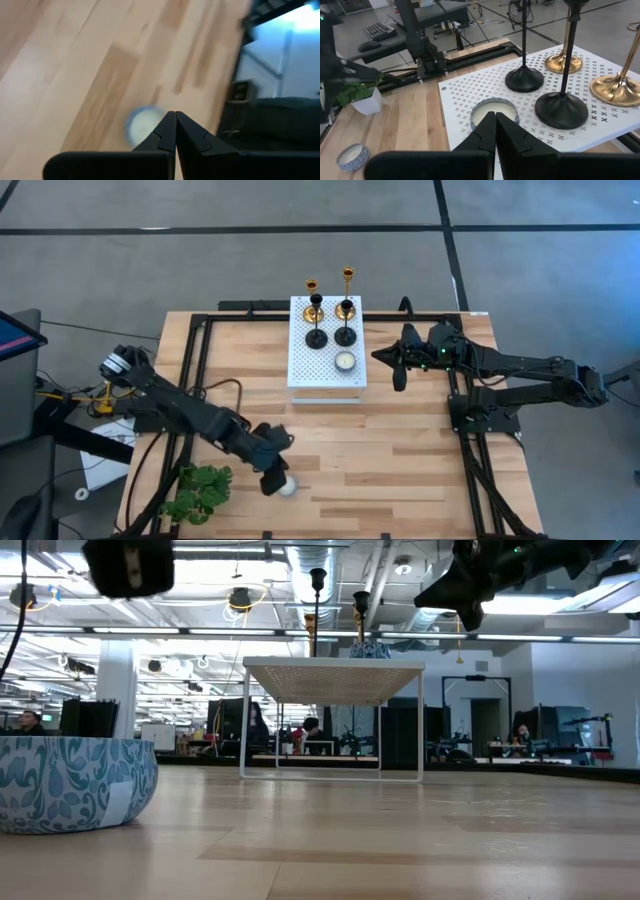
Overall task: Pick & Place candle stick holders
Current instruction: Put the blue patterned candle on the shelf aligned with the dark blue patterned candle
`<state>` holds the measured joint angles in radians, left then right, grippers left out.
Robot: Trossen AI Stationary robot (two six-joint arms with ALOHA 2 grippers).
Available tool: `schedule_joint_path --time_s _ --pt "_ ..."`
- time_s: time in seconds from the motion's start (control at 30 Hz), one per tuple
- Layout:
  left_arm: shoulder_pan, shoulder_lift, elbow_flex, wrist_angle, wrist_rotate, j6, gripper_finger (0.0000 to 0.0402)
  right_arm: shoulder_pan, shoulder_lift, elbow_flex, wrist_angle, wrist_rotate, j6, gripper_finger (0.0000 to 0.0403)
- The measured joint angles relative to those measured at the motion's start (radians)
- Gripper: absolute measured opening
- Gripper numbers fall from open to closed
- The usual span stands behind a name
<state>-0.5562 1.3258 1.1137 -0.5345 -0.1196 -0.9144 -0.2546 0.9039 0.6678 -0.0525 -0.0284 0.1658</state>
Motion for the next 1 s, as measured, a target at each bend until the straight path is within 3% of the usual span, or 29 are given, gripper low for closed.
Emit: schedule_joint_path --time_s 0.17,0.37,0.83,1.0 --pt "0.001 0.062 0.0 -0.093 0.037 -0.094 0.0003 0.0 0.0 0.0 0.0 0.0 0.0 0.0" --pt "0.0 0.125 0.0 -0.091 0.123 -0.131 0.0004 0.0 0.0 0.0 0.0 0.0 0.0 0.0" --pt "0.005 0.12 0.001 -0.053 0.127 -0.072 0.0008 0.0 0.0 0.0 -0.001 0.0 0.0 0.0" --pt "0.016 0.12 0.001 -0.035 0.073 -0.044 0.001 0.0 0.0 0.0 -0.001 0.0 0.0 0.0"
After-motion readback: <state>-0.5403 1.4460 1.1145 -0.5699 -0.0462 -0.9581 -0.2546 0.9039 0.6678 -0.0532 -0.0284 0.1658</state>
